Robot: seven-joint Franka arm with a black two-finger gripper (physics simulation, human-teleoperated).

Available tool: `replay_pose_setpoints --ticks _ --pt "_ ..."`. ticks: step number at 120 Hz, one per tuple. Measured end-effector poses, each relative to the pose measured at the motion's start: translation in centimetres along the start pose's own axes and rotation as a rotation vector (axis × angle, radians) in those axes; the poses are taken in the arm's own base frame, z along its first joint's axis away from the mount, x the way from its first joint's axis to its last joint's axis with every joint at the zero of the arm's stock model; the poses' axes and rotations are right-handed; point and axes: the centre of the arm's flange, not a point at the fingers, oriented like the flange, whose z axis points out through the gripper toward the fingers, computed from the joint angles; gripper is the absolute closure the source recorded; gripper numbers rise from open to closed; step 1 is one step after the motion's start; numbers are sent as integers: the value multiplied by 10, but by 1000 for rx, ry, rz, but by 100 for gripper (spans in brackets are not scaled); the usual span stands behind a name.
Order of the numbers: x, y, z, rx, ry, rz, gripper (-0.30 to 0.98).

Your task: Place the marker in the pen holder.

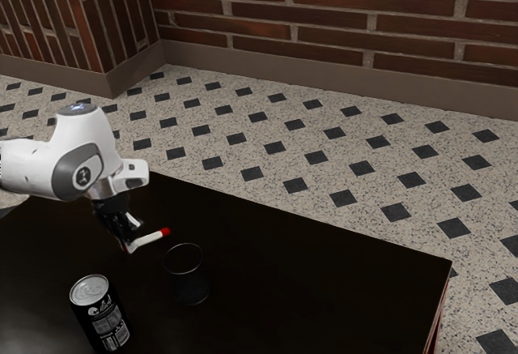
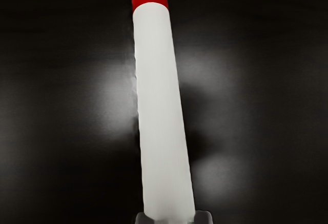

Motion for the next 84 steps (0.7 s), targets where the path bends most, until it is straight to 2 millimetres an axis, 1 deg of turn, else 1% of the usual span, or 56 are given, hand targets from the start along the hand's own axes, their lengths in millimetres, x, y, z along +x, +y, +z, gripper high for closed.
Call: replay_pose_setpoints --ticks 13,25,49,69,84 --pt "10 21 -18 2 17 44 78" --pt "21 36 -44 5 42 75 78" --pt "30 44 -78 5 41 86 79" --pt "41 59 -116 16 21 116 79" --pt "34 70 -133 20 -19 134 79"
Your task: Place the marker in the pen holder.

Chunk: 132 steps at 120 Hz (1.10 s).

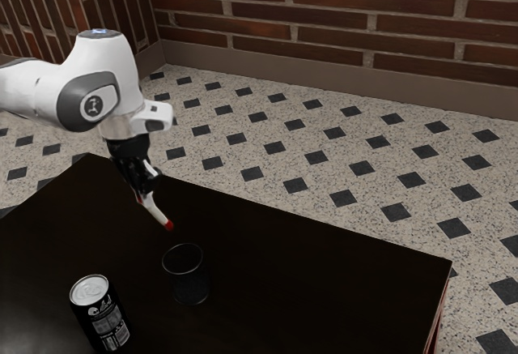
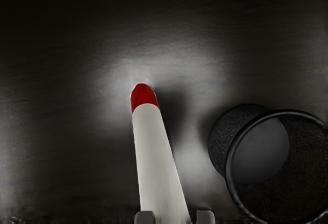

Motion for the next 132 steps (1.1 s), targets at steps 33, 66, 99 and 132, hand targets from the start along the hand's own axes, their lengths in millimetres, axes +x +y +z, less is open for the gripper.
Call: replay_pose_setpoints --ticks 33,66,99,132 --pt "-9 37 -43 16 -35 54 79" --pt "-20 67 -48 36 -110 79 79" --pt "-21 81 -34 44 -155 70 79" --pt "-21 85 -13 47 -177 51 79"
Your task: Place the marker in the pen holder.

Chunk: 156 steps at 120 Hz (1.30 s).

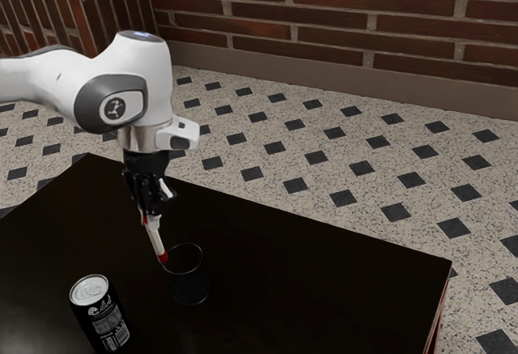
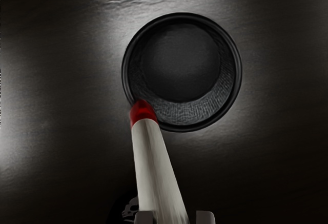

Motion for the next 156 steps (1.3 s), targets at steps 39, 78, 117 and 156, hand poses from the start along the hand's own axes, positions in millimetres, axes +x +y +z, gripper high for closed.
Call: replay_pose_setpoints --ticks 39,78,117,156 --pt "4 -9 -8 13 35 -35 79" --pt "18 -9 15 18 14 -51 79" --pt "22 -7 19 2 15 -50 26" --pt "4 -181 -182 -25 265 -378 6"
